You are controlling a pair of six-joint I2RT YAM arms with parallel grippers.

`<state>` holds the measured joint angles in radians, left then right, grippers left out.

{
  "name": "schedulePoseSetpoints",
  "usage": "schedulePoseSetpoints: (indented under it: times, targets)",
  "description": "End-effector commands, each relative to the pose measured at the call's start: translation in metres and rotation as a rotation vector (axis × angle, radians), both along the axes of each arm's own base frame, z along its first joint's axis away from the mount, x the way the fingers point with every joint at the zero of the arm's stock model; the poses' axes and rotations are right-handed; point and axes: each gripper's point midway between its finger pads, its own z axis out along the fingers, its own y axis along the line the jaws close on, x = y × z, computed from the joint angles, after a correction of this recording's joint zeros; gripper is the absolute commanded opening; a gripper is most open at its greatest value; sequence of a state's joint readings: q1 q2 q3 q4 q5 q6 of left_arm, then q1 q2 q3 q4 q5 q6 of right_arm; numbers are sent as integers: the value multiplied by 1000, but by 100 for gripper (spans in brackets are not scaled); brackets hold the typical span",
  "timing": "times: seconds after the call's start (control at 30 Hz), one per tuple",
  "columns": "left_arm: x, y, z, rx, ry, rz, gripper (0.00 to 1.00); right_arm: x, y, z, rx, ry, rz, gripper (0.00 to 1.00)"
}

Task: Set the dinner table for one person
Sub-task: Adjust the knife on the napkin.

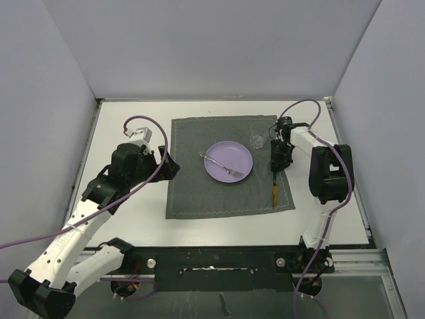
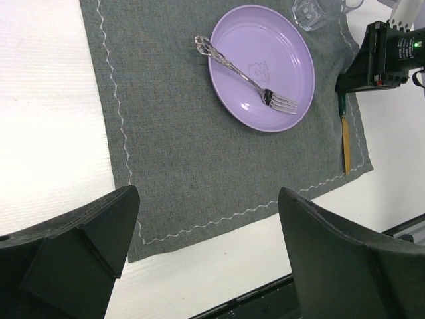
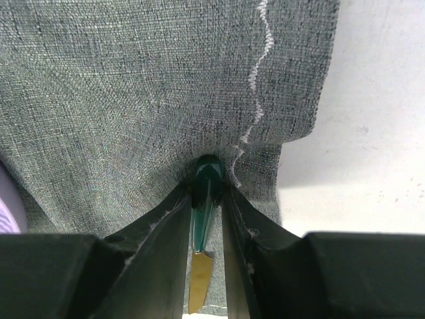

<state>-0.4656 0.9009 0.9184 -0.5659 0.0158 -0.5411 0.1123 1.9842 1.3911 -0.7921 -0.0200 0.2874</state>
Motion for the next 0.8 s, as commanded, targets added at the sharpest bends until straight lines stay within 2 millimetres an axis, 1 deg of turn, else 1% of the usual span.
schedulePoseSetpoints:
  times: [0.0, 0.1, 0.17, 0.2, 0.33, 0.5, 0.77]
  targets:
    - [6, 2, 6, -1, -34, 6, 86, 10, 2, -17, 13, -2, 2, 19]
    - [5, 2, 6, -2, -30, 3, 86, 10, 1, -15, 5, -2, -4, 9]
    - [5, 1, 5, -5, -27, 1, 86, 10, 0, -9, -3, -12, -7, 7]
    - [5, 1, 6, -8, -29, 0, 86, 10, -1, -5, -9, -17, -9, 6]
    - [4, -1, 7, -16, -28, -5, 86, 13, -6, 20, -31, -66, -18, 0]
    - [2, -1, 10, -27, -32, -5, 86, 14, -10, 51, -49, -123, -26, 0]
    - [-3, -1, 17, -43, -38, -11, 85, 11, -8, 97, -59, -210, -20, 0]
